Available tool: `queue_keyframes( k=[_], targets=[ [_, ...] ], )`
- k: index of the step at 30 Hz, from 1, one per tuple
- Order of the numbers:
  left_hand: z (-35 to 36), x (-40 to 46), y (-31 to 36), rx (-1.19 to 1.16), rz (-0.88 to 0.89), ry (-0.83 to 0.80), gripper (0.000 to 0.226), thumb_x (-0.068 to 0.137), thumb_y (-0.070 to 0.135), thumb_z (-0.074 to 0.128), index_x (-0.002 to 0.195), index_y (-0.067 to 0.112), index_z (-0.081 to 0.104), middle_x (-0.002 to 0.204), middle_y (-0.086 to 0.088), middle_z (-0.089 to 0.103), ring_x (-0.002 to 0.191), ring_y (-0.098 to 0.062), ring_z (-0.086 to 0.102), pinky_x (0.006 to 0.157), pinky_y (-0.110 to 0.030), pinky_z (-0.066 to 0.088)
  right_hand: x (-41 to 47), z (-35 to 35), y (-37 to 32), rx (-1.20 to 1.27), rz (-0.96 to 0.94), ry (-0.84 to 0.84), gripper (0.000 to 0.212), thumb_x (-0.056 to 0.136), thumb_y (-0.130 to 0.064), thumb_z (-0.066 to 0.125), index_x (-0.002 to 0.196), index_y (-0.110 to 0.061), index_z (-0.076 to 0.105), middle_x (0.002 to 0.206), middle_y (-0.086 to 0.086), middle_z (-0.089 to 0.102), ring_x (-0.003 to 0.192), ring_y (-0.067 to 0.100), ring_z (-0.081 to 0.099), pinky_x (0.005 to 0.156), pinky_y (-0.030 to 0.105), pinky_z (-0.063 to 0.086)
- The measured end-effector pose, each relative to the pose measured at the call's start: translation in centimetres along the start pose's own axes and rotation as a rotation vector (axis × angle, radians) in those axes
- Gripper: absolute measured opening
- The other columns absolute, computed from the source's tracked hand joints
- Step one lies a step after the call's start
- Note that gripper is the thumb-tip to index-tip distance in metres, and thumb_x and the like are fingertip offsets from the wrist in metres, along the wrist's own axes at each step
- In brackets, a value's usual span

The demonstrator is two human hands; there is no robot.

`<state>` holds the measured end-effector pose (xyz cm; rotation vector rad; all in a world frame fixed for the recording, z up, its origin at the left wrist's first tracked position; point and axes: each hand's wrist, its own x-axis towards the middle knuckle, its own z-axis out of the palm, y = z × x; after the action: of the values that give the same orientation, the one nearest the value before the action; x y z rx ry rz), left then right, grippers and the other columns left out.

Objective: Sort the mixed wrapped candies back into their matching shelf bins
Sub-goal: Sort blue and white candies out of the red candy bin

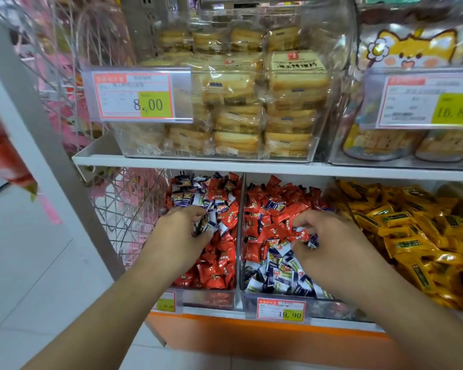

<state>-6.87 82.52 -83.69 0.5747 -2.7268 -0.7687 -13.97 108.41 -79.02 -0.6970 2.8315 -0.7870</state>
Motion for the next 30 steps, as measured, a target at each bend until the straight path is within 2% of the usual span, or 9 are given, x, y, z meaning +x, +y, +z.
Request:
queue_keyframes(
  k=[2, 5, 9, 14, 17, 22, 24, 27, 30],
  targets=[
    [0.5, 0.2, -0.2, 0.051, 0.0, -0.056, 0.053, 0.093, 0.039, 0.074, 0.143, 0.03, 0.057, 0.136, 0.002, 0.063, 0.11, -0.016, 0.065, 0.087, -0.032, 0.055, 0.0, 0.3, -0.1, -0.009, -0.014, -0.014, 0.036, 0.099, -0.032, 0.063, 0.135, -0.03, 0.057, 0.138, -0.009, 0.054, 0.125, 0.009, 0.054, 0.101, 0.024, 0.044],
    [1.0, 0.6, -0.1, 0.068, 0.001, -0.056, 0.05, 0.094, 0.034, 0.073, 0.142, 0.029, 0.059, 0.133, 0.005, 0.065, 0.11, -0.015, 0.064, 0.087, -0.03, 0.053, 0.1, 0.8, -0.3, -0.003, -0.022, -0.028, 0.032, 0.1, -0.032, 0.064, 0.131, -0.032, 0.058, 0.135, -0.012, 0.057, 0.123, 0.008, 0.055, 0.097, 0.019, 0.041],
    [1.6, 1.0, -0.1, 0.085, -0.024, -0.024, 0.052, 0.092, 0.039, 0.076, 0.14, 0.026, 0.059, 0.131, 0.003, 0.066, 0.098, -0.02, 0.068, 0.076, -0.028, 0.052, 0.3, 1.2, -0.2, 0.004, -0.016, -0.048, 0.026, 0.1, -0.032, 0.064, 0.125, -0.034, 0.059, 0.132, -0.013, 0.058, 0.101, 0.003, 0.062, 0.08, 0.013, 0.042],
    [1.5, 1.3, 0.1, 0.07, -0.036, -0.011, 0.049, 0.092, 0.038, 0.075, 0.138, 0.028, 0.061, 0.133, 0.004, 0.067, 0.082, -0.015, 0.068, 0.066, -0.023, 0.05, 0.3, 1.4, 0.0, -0.008, -0.039, -0.042, 0.022, 0.1, -0.031, 0.063, 0.122, -0.034, 0.061, 0.127, -0.014, 0.06, 0.105, 0.0, 0.058, 0.072, 0.003, 0.035],
    [1.2, 1.3, -0.3, 0.049, -0.019, 0.002, 0.043, 0.092, 0.032, 0.075, 0.135, 0.03, 0.064, 0.127, 0.006, 0.069, 0.071, -0.003, 0.061, 0.056, -0.011, 0.039, 0.2, 1.5, 0.0, -0.009, -0.048, -0.043, 0.022, 0.1, -0.031, 0.063, 0.121, -0.034, 0.061, 0.126, -0.014, 0.059, 0.111, 0.002, 0.056, 0.081, 0.01, 0.036],
    [-0.4, 0.7, 0.5, -0.057, -0.013, 0.065, 0.034, 0.092, 0.033, 0.076, 0.126, 0.035, 0.071, 0.116, 0.007, 0.071, 0.084, 0.0, 0.063, 0.06, -0.002, 0.037, 0.2, 1.4, -0.2, 0.01, -0.05, -0.049, 0.023, 0.101, -0.031, 0.063, 0.123, -0.034, 0.06, 0.125, -0.015, 0.058, 0.111, 0.002, 0.054, 0.091, 0.015, 0.04],
    [-1.3, 0.1, 1.4, -0.107, 0.018, 0.089, 0.034, 0.091, 0.037, 0.078, 0.124, 0.038, 0.071, 0.111, 0.012, 0.07, 0.092, 0.003, 0.062, 0.068, -0.003, 0.041, 0.2, 1.4, -0.3, 0.047, -0.072, -0.047, 0.023, 0.101, -0.032, 0.062, 0.123, -0.035, 0.061, 0.122, -0.018, 0.059, 0.108, -0.002, 0.054, 0.095, 0.015, 0.043],
    [-2.3, -1.5, 3.2, -0.18, 0.085, 0.072, 0.033, 0.086, 0.045, 0.08, 0.117, 0.049, 0.071, 0.1, 0.019, 0.07, 0.092, 0.008, 0.064, 0.082, -0.021, 0.057, 0.1, 1.4, -0.8, 0.213, -0.114, -0.035, 0.02, 0.099, -0.037, 0.064, 0.119, -0.038, 0.062, 0.107, -0.023, 0.064, 0.101, -0.006, 0.06, 0.094, 0.017, 0.05],
    [-2.0, -3.3, 5.7, -0.234, 0.159, 0.062, 0.033, 0.081, 0.046, 0.083, 0.111, 0.054, 0.072, 0.081, 0.021, 0.068, 0.081, 0.004, 0.067, 0.073, -0.019, 0.056, -0.3, 1.1, -1.6, 0.502, -0.103, -0.029, 0.018, 0.092, -0.045, 0.071, 0.109, -0.04, 0.064, 0.099, -0.022, 0.07, 0.096, -0.003, 0.067, 0.087, 0.026, 0.056]
  ],
)
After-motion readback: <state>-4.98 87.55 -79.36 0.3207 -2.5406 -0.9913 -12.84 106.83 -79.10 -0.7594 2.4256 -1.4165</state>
